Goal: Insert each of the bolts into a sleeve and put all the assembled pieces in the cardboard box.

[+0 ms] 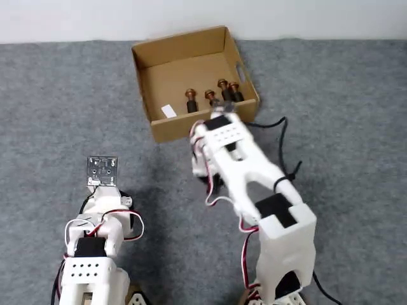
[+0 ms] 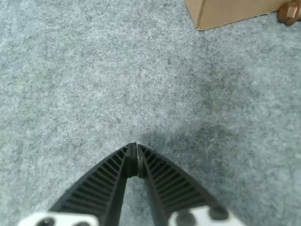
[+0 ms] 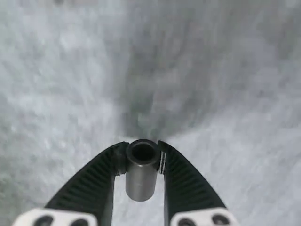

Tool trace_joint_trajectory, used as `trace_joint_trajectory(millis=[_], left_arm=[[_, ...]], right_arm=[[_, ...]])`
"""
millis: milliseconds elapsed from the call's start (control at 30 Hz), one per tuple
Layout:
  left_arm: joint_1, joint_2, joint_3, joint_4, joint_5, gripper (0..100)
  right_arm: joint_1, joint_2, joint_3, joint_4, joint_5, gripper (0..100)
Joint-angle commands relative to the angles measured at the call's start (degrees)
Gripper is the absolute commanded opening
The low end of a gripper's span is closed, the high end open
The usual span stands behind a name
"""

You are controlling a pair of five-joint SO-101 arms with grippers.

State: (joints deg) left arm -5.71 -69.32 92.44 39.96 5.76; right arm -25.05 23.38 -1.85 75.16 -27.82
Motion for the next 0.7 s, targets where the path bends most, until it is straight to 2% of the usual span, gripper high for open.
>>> trace_joint_trajectory(millis=[0,67,133,533,667], left_arm=[[-0.09,-0.70,-0.57,-1.41,-0.26,1],[-0.09,-0.70,-0.57,-1.41,-0.26,1],[-0.09,-0.70,-0.57,-1.41,-0.26,1],[-0.09,-0.70,-0.57,-1.41,-0.26,1],[-0.09,-0.70,-0.57,-1.41,-0.26,1]], right_arm=[[3.82,-0.75,-4.22,-3.56,11.96,0.8],[4.18,-0.75,-4.04,-4.70,18.73,0.8],[4.00,-0.40,-4.04,-4.79,21.36,0.9],[3.91,6.11,-4.31,-4.79,21.27,1.5],[3.91,6.11,-4.40,-2.68,21.19,11.2]])
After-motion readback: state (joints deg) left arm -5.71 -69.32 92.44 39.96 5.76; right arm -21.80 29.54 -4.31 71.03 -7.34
